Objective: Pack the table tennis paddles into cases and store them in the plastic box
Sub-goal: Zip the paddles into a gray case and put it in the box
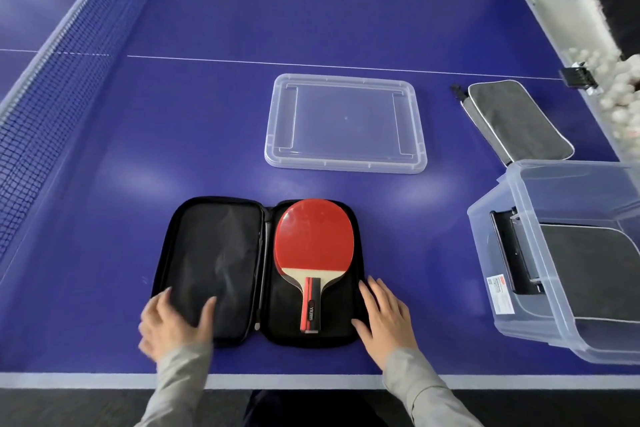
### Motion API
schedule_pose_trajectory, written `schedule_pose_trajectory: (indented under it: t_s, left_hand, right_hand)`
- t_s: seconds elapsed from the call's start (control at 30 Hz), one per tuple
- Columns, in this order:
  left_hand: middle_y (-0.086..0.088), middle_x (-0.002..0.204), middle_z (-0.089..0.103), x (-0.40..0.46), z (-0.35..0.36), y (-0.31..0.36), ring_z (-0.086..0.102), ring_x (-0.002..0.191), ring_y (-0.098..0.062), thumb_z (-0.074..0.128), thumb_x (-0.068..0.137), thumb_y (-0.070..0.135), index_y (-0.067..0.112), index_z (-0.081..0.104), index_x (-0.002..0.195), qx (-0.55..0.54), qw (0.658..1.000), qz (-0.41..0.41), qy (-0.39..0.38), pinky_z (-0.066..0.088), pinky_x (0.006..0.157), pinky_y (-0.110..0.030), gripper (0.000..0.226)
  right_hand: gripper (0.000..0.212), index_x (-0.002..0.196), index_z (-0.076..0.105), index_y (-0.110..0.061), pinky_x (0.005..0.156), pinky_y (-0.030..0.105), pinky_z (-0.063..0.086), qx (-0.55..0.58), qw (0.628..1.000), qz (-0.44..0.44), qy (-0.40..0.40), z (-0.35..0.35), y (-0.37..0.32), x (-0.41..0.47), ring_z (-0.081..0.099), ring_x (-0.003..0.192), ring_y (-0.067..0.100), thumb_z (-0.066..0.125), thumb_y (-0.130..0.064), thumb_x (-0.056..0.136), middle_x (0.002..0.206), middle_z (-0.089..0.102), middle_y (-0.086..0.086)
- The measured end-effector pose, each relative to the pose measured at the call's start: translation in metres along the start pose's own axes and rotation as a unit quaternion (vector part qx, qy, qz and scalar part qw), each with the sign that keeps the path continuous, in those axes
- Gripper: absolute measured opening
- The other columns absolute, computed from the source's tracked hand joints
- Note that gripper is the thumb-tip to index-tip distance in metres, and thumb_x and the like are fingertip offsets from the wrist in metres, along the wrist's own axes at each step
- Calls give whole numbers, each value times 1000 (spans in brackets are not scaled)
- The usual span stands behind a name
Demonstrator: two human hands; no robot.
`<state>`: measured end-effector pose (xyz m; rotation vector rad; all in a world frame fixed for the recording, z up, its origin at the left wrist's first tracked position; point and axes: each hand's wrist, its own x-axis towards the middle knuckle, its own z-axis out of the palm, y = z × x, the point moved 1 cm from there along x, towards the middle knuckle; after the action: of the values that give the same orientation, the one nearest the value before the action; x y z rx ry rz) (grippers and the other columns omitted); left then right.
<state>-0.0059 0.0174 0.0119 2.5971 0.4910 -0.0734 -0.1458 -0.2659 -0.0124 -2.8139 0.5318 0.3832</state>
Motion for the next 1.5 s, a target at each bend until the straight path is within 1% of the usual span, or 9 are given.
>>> schedule_pose_trajectory:
  t_s: [0.23, 0.4, 0.5, 0.6, 0.77, 0.97, 1.23, 1.4, 1.5]
  left_hand:
    - [-12, 140, 40, 34, -15, -42, 31, 129, -34, 66, 84, 35, 11, 49, 131, 0, 991, -52, -127, 22, 107, -49, 56]
    - [-13, 127, 57, 27, -42, -39, 57, 107, -33, 56, 85, -7, 18, 49, 124, -246, 957, -67, -136, 48, 84, -30, 47]
    - [-6, 117, 62, 14, -73, -19, 63, 94, -21, 52, 81, -17, 28, 50, 121, -315, 942, -32, -113, 51, 86, -42, 61]
    - [0, 109, 65, -12, -94, 13, 63, 89, 7, 57, 78, -22, 28, 53, 121, -362, 921, 57, -135, 51, 74, -11, 66]
    - [6, 106, 65, -66, -81, 66, 61, 89, 2, 64, 62, 4, 19, 62, 118, -297, 895, 280, -179, 51, 70, -13, 59]
    - [2, 116, 66, -112, -21, 106, 50, 96, -7, 74, 57, 7, 9, 67, 115, -174, 839, 466, -221, 50, 83, -24, 59]
    - [10, 106, 70, -117, 8, 116, 68, 87, -15, 87, 48, 33, 20, 71, 105, -102, 833, 498, -219, 51, 73, -21, 60]
    - [-6, 129, 57, -54, 21, 91, 52, 117, -28, 81, 70, 29, 13, 61, 122, -115, 949, 211, -202, 40, 96, -38, 58]
    - [-10, 138, 45, -17, 29, 82, 45, 124, -28, 75, 77, 31, 12, 43, 137, -144, 952, 29, -268, 37, 106, -41, 71]
  right_hand:
    - [65, 151, 12, -26, 116, 33, 18, 4, 999, 10, -40, 4, 2, 2, 3, 148, 13, 39, -46, 95, 159, 9, -5]
    - [66, 151, 10, -26, 116, 31, 16, 2, 998, 25, -52, 2, 1, 2, 1, 148, 12, 38, -47, 96, 160, 6, -5]
    - [66, 151, 7, -26, 117, 30, 15, -6, 998, 29, -53, 1, 1, 3, 0, 148, 12, 36, -47, 96, 160, 3, -6]
    - [64, 151, 6, -26, 117, 30, 15, -2, 997, 33, -76, -5, -1, 4, 0, 148, 13, 35, -46, 97, 160, 2, -5]
    - [57, 148, 24, -24, 115, 35, 21, 185, 978, 92, -11, -35, -15, 8, 16, 144, 14, 45, -38, 97, 155, 19, -4]
    - [13, 97, 61, -36, 95, 20, 35, 560, 805, 180, 84, -90, -49, 23, 54, 104, -1, 49, -35, 96, 110, 59, -13]
    - [32, 109, 53, -9, 83, 26, 40, 481, 845, 225, 68, -79, -49, 40, 53, 95, 18, 69, -14, 82, 105, 60, 6]
    - [30, 112, 52, -4, 81, 27, 41, 476, 829, 284, 72, -59, -37, 45, 56, 98, 26, 65, -9, 84, 108, 60, 12]
    - [31, 116, 51, -5, 84, 28, 42, 472, 826, 303, 58, -48, -33, 46, 56, 100, 27, 62, -10, 87, 114, 60, 14]
